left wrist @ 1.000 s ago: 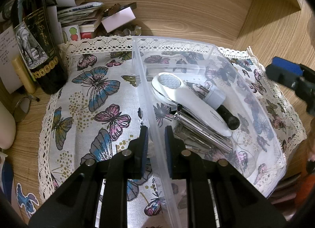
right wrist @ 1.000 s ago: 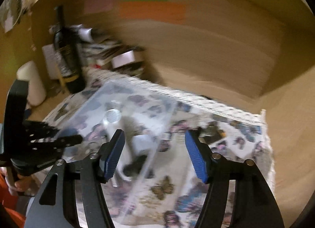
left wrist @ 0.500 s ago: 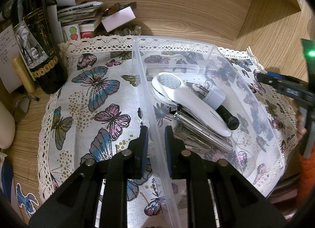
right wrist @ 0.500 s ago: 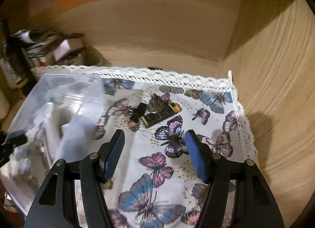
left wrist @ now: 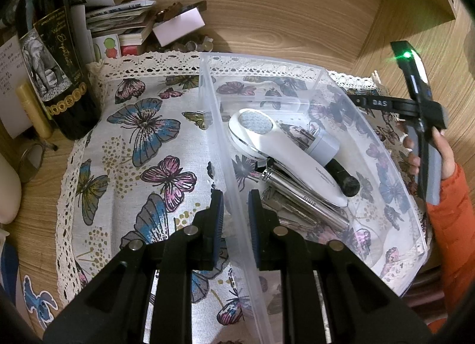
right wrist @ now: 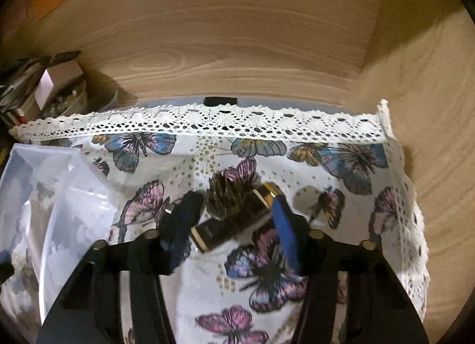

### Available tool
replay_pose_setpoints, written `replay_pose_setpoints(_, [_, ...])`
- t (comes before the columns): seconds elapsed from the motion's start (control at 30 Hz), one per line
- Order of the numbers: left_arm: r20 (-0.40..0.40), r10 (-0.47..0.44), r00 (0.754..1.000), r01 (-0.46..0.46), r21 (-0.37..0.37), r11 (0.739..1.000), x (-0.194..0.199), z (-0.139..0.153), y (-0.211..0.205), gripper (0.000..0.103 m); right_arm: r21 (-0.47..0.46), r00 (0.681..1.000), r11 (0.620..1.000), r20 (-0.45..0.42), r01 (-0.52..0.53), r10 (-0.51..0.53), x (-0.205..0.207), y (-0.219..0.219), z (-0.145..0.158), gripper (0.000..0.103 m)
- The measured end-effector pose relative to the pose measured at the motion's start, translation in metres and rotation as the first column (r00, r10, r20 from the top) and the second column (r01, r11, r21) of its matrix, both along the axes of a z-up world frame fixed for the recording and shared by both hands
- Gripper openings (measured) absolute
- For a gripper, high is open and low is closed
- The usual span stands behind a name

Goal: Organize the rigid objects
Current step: 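Grasp the spiky metal object with the right tool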

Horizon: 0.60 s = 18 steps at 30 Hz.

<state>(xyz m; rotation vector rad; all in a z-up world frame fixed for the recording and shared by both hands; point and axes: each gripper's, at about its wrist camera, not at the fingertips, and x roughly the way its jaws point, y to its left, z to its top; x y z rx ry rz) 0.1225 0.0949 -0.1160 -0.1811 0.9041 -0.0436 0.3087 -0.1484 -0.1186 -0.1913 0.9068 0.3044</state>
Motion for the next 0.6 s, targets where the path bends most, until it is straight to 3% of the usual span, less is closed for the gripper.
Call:
replay_pose_setpoints(0.07, [0.001,0.0,1.0,0.0,0.002,1.0,0.0,0.0,0.0,0.015,-0.005,1.0,1.0,-0.002,-0.004,0.004,0.004,0.004,-0.003,0.041])
replay_pose_setpoints(0.17, [0.001,0.001,1.0,-0.001,0.001,1.0,0.0,0.0,0.0,0.015,-0.017,1.0,1.0,-0.01,-0.016,0.016,0.009,0.009,-0.01,0.028])
replay_pose_setpoints(0.37, [0.001,0.0,1.0,0.0,0.002,1.0,0.0,0.0,0.0,0.015,-0.023,0.999,0.999,0.027,-0.033,0.034,-0.001,0.011,-0.003,0.026])
replay_pose_setpoints(0.6, [0.002,0.001,1.0,-0.001,0.012,1.0,-0.001,-0.001,0.0,0.015,0.038,0.994,0.997,0.099,-0.06,0.056,-0.038,0.004,0.032,0.026])
